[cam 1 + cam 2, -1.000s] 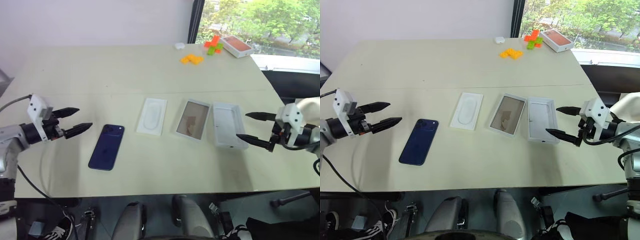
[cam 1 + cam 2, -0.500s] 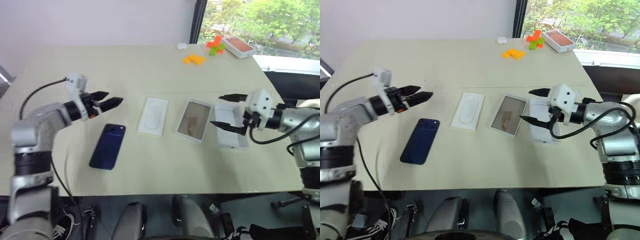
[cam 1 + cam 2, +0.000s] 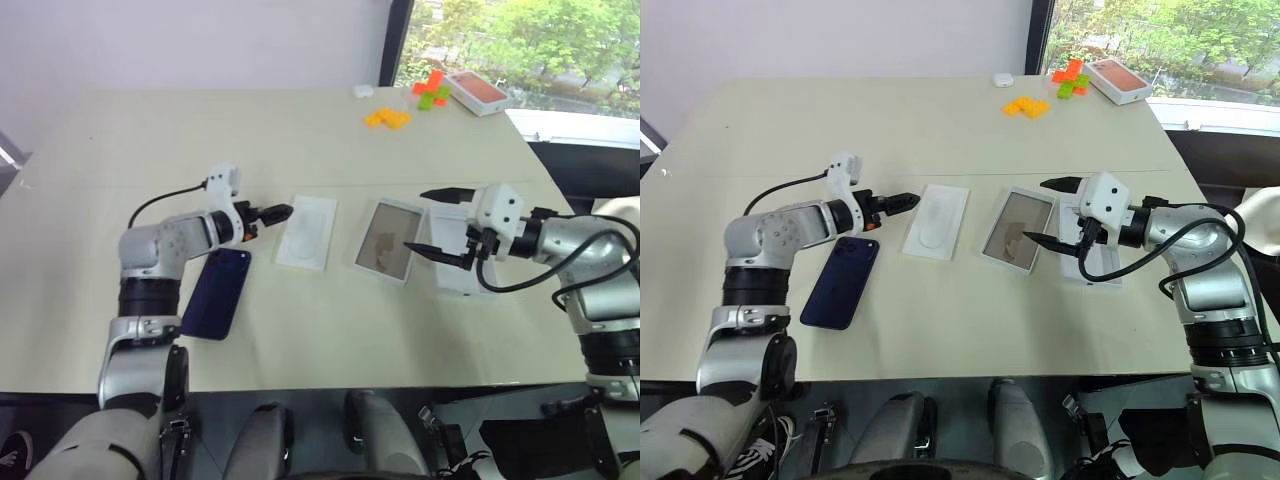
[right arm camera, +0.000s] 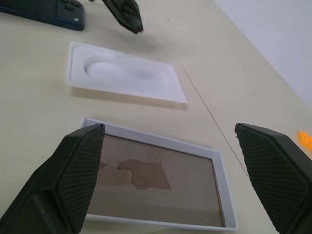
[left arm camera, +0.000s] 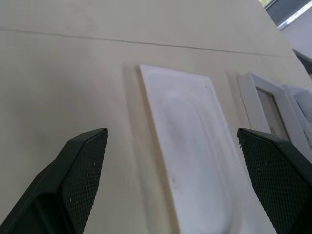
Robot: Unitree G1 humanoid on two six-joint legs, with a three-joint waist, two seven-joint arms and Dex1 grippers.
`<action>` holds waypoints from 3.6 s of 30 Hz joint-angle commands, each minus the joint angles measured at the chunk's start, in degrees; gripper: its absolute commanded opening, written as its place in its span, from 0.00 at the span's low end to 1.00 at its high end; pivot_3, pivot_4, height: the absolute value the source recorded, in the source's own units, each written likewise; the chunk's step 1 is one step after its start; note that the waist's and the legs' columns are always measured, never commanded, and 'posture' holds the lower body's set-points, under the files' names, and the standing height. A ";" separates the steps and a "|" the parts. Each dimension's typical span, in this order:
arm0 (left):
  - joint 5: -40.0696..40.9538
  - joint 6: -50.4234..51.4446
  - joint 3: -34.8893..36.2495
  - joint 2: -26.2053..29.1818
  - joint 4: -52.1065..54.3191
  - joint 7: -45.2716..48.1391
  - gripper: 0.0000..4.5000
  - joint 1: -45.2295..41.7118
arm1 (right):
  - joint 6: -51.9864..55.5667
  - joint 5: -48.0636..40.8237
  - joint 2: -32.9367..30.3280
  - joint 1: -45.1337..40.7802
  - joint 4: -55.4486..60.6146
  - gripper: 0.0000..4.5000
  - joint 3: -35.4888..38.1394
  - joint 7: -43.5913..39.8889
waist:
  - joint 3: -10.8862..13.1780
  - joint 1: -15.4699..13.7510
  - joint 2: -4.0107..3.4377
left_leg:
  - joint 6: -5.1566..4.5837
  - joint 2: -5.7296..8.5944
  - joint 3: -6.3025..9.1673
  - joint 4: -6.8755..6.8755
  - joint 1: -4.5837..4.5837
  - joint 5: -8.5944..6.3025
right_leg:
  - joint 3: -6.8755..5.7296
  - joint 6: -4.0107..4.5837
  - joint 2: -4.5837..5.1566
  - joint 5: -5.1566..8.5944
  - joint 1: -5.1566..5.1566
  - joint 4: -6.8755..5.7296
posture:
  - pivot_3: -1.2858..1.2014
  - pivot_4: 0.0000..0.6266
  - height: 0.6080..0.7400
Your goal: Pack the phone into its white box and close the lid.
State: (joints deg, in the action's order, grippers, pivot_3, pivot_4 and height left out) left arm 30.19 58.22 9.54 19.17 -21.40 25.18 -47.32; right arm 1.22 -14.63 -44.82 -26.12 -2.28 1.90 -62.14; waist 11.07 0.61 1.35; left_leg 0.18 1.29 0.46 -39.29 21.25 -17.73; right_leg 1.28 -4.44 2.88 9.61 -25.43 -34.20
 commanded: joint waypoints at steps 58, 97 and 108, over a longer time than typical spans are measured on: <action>12.84 9.82 18.99 -12.10 1.42 -11.31 0.01 -4.16 | 6.55 -5.78 -3.03 2.88 6.88 1.00 3.59 -2.27 | 0.00 -0.20 0.00 | 0.01 0.01 0.03 0.00 0.02 0.00 | 0.01 -0.01 0.05 -0.01 0.01 0.01 | 0.52 0.24 1.00; -3.71 -6.90 0.45 -25.63 -24.14 -6.72 0.01 -17.16 | 7.03 -6.99 -7.62 9.67 7.67 1.00 9.20 -1.38 | 0.01 -1.26 0.02 | 0.05 0.10 -0.10 0.00 0.03 0.02 | 0.06 -0.06 -0.13 -0.02 0.04 0.14 | 0.52 0.24 1.00; -4.87 -6.85 0.02 -26.58 -23.91 -6.26 0.43 -17.03 | 6.11 -6.55 -7.55 9.49 7.00 1.00 8.92 -1.39 | 0.01 -1.24 0.03 | 0.05 0.10 -0.10 0.00 0.03 0.03 | 0.06 -0.06 -0.14 -0.01 0.04 0.13 | 0.52 0.24 1.00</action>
State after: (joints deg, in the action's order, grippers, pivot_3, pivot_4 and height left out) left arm 25.57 51.72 9.99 -7.23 -46.63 18.69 -63.11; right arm 8.23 -20.95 -52.31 -15.77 4.25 9.77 -63.61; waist 11.08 -0.63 1.37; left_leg 0.23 1.39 0.35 -39.30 21.27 -17.70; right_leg 1.33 -4.50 2.73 9.59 -25.38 -34.07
